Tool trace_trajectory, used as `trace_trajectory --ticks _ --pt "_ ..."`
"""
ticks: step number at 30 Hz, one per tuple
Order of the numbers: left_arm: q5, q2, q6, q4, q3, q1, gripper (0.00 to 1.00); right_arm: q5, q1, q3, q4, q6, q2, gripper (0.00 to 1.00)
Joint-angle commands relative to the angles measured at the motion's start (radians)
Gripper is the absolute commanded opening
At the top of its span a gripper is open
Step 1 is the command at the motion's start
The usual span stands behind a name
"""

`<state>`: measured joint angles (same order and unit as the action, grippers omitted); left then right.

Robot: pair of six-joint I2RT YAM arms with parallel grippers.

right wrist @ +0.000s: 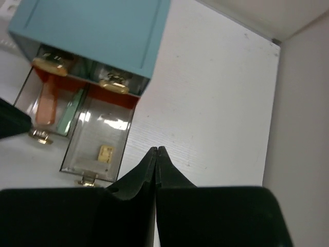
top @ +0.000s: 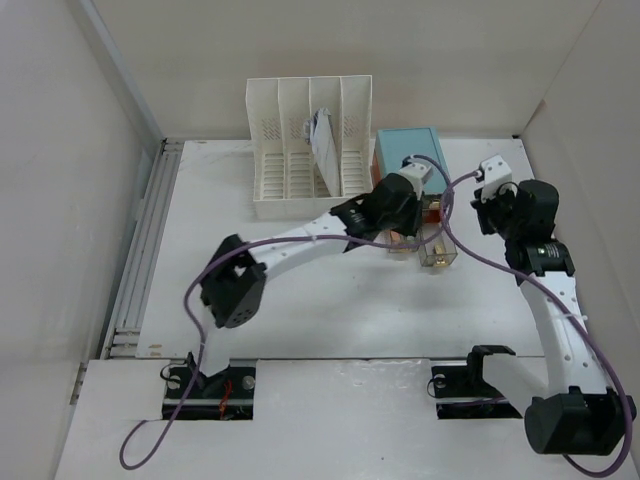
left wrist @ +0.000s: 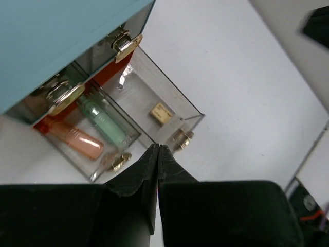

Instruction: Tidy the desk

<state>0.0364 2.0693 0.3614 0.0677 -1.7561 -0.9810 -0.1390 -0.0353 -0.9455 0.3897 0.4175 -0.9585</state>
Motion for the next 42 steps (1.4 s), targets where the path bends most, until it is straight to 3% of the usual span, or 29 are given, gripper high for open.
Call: trace_trajectory --ticks 1,6,7,10,13,16,28,42 --pt "-0.036 -0.285 -0.032 -0.152 0.170 -0.010 0.00 -0.206 -0.008 -0.024 0.076 0.188 0.023 0.05" --pt "0.041 -0.382 -0.067 -0.147 0.388 -0.019 0.00 -0.462 -0.008 -0.081 0.516 0.695 -0.066 0.00" --pt "0.074 -0.382 -0.067 -0.167 0.415 -0.009 0.00 -0.488 -0.008 -0.104 0.585 0.875 -0.100 0.00" --pt "0.184 -0.350 -0.058 -0.213 0.492 0.001 0.00 -0.537 -0.008 -0.154 0.806 1.117 -0.270 0.00" --pt "0.282 -0.275 -0.047 -0.233 0.492 0.010 0.00 -0.548 -0.008 -0.265 0.981 1.224 -0.474 0.00" --pt "0.312 -0.195 -0.036 -0.233 0.463 0.010 0.00 -0.536 -0.008 -0.302 0.967 1.236 -0.582 0.00" --pt "0.212 0.006 0.066 -0.356 0.389 0.073 0.00 -0.458 -0.008 -0.141 0.638 1.052 -0.539 0.00" --pt "-0.107 0.120 0.281 -0.365 0.232 0.091 0.06 -0.487 -0.051 0.083 0.299 0.920 -0.370 0.00"
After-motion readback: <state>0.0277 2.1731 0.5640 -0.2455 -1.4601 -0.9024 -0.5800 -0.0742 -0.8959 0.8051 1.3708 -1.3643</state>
